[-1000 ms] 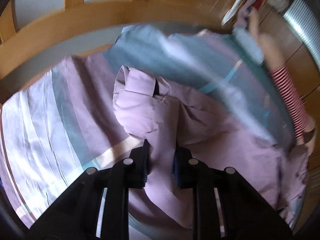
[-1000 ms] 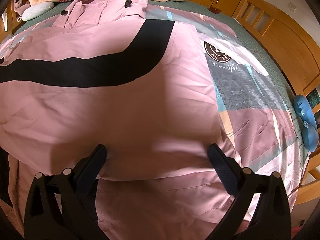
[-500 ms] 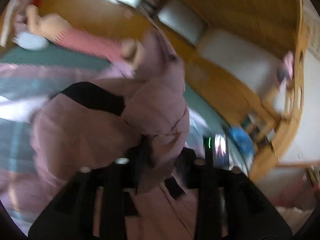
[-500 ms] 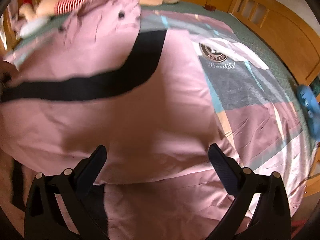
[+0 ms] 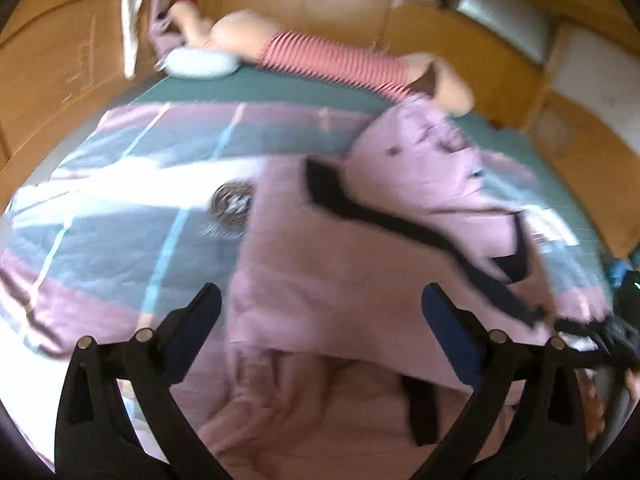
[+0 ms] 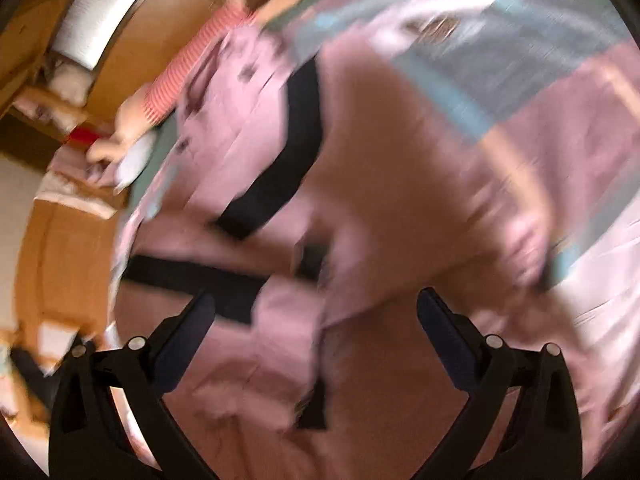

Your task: Fold large clothes

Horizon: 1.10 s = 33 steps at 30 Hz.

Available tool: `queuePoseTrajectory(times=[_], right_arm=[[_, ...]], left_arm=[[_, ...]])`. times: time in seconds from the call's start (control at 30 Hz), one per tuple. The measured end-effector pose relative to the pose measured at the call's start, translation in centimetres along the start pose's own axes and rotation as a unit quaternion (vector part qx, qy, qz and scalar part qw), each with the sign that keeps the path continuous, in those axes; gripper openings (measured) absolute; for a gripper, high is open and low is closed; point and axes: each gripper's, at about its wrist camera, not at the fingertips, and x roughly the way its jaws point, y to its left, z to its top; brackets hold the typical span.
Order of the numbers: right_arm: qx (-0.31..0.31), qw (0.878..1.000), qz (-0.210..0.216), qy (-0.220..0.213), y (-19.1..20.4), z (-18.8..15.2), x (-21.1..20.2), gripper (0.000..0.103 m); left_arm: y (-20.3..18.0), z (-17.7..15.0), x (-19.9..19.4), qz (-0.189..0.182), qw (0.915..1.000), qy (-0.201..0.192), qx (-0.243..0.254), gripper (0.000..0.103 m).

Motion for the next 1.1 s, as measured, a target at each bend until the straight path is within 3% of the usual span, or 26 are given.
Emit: queuePoseTrajectory(times=[0.07,0.1,0.13,0.17,0.23,0.3,0.4,0.47,0.53,0.67,0.7,0.73,0.8,0.87,0.93,1.0,1.1], right_arm=[[-0.024,0.999,-0.004,0.036,1.4,-1.4,1.8,0.092],[-0.038,0.998,-0.008,0.047,2.2,-2.1,2.8,0.078],[-0.043,0.997,0.006,0.059,2.8,-2.7,3.6,0.054],[-0.046,0.997,0.008,0.066,3.2,-2.9,4.2,0.046],[-0.062,0.996,0.028,0.056,4.1,-3.0,4.1,0.014],[-0.084,0.996,0.029,0.015,5.0,-2.5,2.7,0.012],[-0.13,0.985,-0.042,-0.104,6.2,-1.3,-1.3,0.009],[-0.127,0.975,-0.09,-0.16,5.6,0.0,-3.0,0.008],[-0.115,0.967,-0.129,-0.186,4.1,1.3,-3.6,0.007],[-0.087,0.975,-0.137,-0.152,1.9,1.9,-2.0,0.013],[-0.079,0.976,-0.139,-0.145,1.7,1.8,-1.8,0.026],[-0.074,0.978,-0.137,-0.142,1.6,1.7,-2.1,0.053],[-0.066,0.976,-0.13,-0.161,1.9,1.8,-2.8,0.087],[-0.071,0.971,-0.143,-0.179,1.9,1.4,-3.3,0.09],[-0.081,0.968,-0.164,-0.171,1.3,1.3,-3.3,0.09],[-0.075,0.974,-0.166,-0.136,0.7,1.4,-1.9,0.09],[-0.07,0.986,-0.13,-0.072,0.3,1.2,1.0,0.088]], left_arm=[[0.7,-0.3,0.9,-0.001,0.9998,0.016,-0.015,0.101],[0.9,-0.4,1.2,-0.001,0.9995,0.023,-0.02,0.101],[1.2,-0.5,1.4,0.003,0.9993,0.03,-0.021,0.101],[1.2,-0.4,1.9,0.009,0.9992,0.035,-0.019,0.101],[1.4,-1.0,2.2,0.023,0.9985,0.048,-0.011,0.101],[1.1,-1.3,2.5,0.022,0.9981,0.058,-0.005,0.101],[0.3,-1.6,3.1,0.019,0.9978,0.064,0.005,0.101],[0.0,-1.8,3.3,0.02,0.9976,0.065,0.013,0.101],[-0.4,-2.0,3.4,0.019,0.9974,0.067,0.02,0.101],[-0.8,-2.2,3.8,0.023,0.9967,0.071,0.031,0.101],[-0.9,-2.3,3.9,0.029,0.9965,0.071,0.035,0.101],[-1.0,-2.4,4.1,0.034,0.9962,0.071,0.037,0.101],[-1.1,-2.5,4.4,0.045,0.9955,0.071,0.042,0.101],[-1.2,-2.6,4.9,0.061,0.9944,0.073,0.046,0.101],[-1.4,-2.7,5.3,0.071,0.9933,0.077,0.049,0.101],[-1.5,-2.7,5.8,0.072,0.9923,0.087,0.05,0.101],[-1.3,-2.8,6.3,0.063,0.9923,0.099,0.04,0.101]])
